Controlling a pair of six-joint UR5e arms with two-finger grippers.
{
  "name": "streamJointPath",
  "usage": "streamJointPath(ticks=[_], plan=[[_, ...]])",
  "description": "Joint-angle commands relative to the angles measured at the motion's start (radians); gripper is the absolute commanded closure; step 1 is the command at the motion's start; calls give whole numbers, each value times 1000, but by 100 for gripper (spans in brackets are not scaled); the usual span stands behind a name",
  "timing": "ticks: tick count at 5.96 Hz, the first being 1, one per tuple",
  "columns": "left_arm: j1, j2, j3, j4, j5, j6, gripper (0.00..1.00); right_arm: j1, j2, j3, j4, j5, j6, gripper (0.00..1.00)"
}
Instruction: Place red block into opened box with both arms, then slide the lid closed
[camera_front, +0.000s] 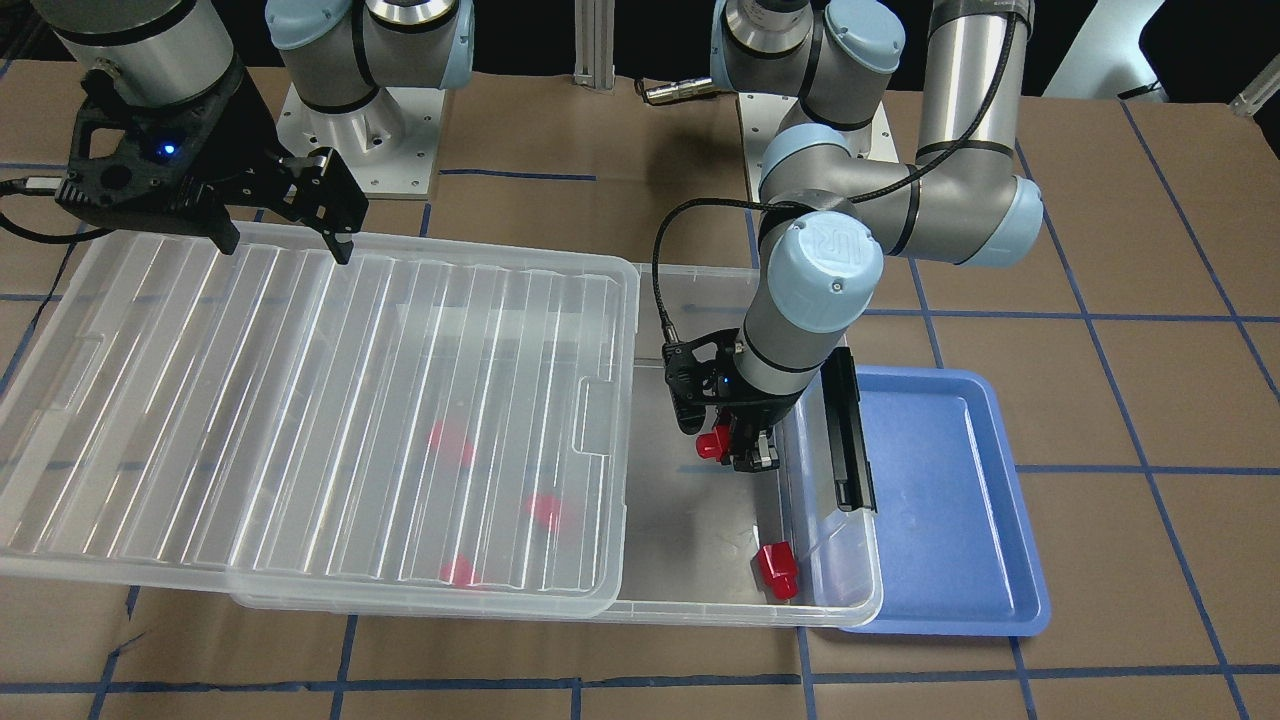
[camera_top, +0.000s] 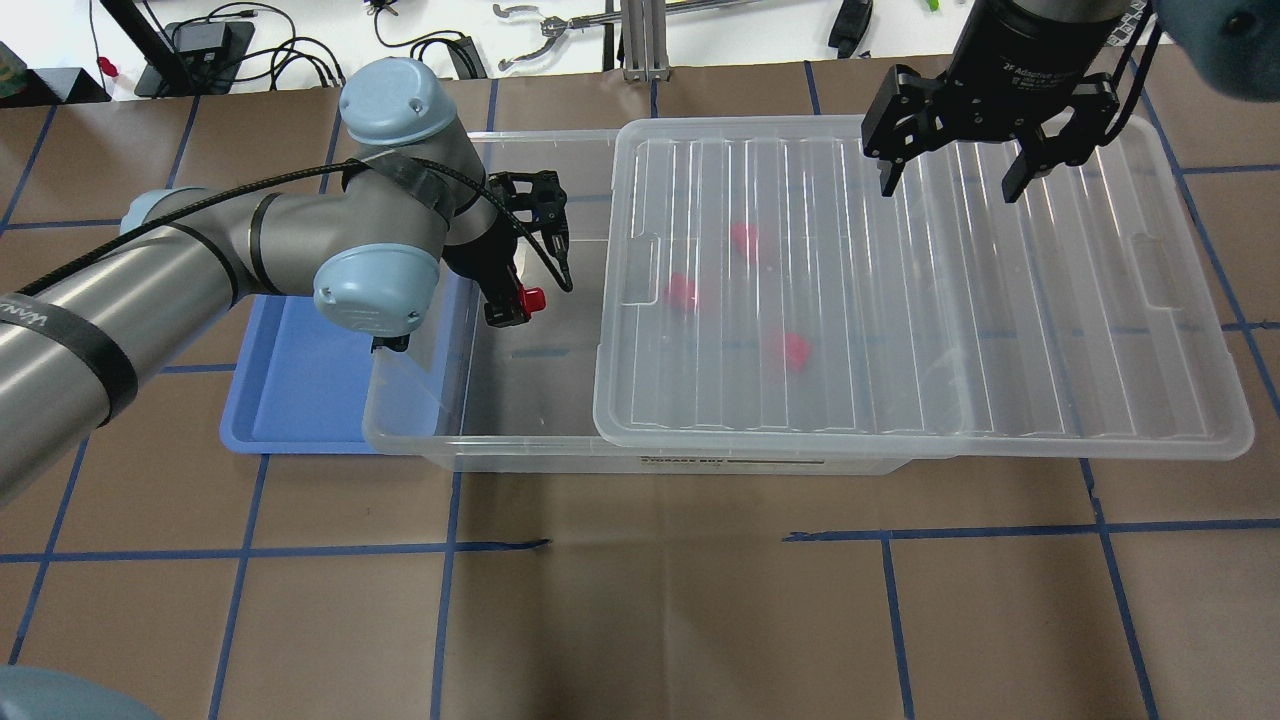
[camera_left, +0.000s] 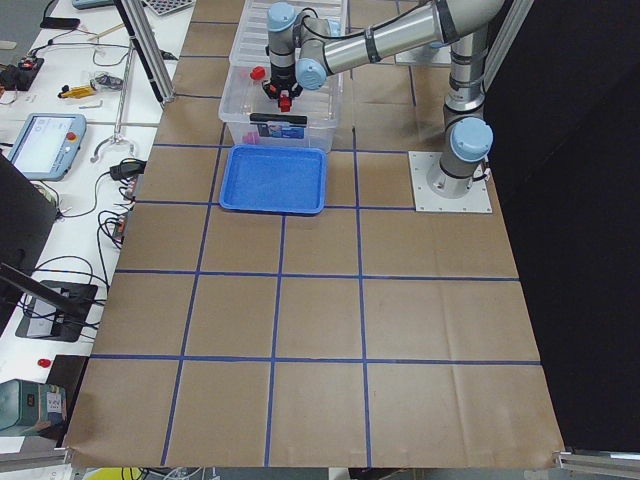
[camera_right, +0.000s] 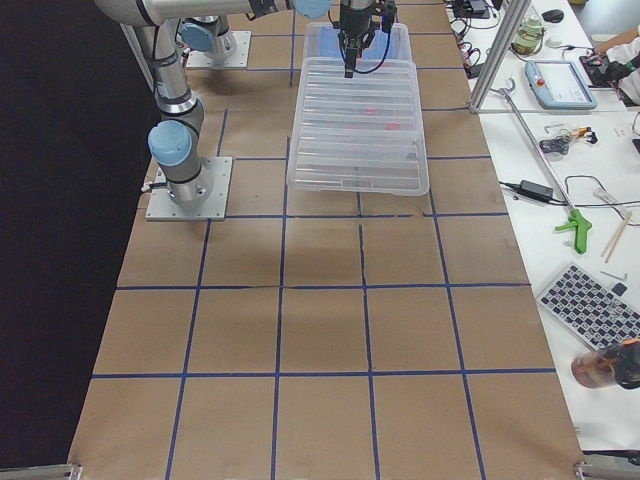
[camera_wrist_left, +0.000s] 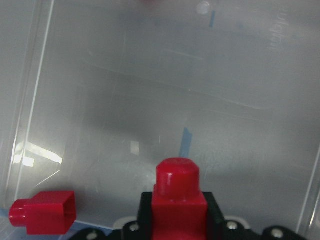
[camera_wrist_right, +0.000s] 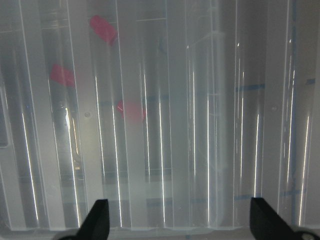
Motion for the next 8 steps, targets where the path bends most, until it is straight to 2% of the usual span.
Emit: streamJointPath(ticks=[1, 2, 3, 4, 5, 7, 8], plan=[[-12, -76, -16, 75, 1, 0, 94, 0, 1, 1, 0, 0, 0, 0], [-12, -96, -23, 91, 1, 0, 91, 0, 1, 1, 0, 0, 0, 0], [-12, -106, -23, 91, 7, 1, 84, 0, 1, 1, 0, 2, 0, 0], [-9, -107, -23, 90, 7, 3, 62, 0, 1, 2, 0, 0, 0, 0], [-7, -106, -23, 87, 7, 3, 7, 0, 1, 2, 0, 0, 0, 0], [-3, -69, -7, 48, 9, 1, 7, 0, 1, 2, 0, 0, 0, 0], [5, -19, 37, -67, 10, 0, 7, 0, 1, 2, 0, 0, 0, 0]])
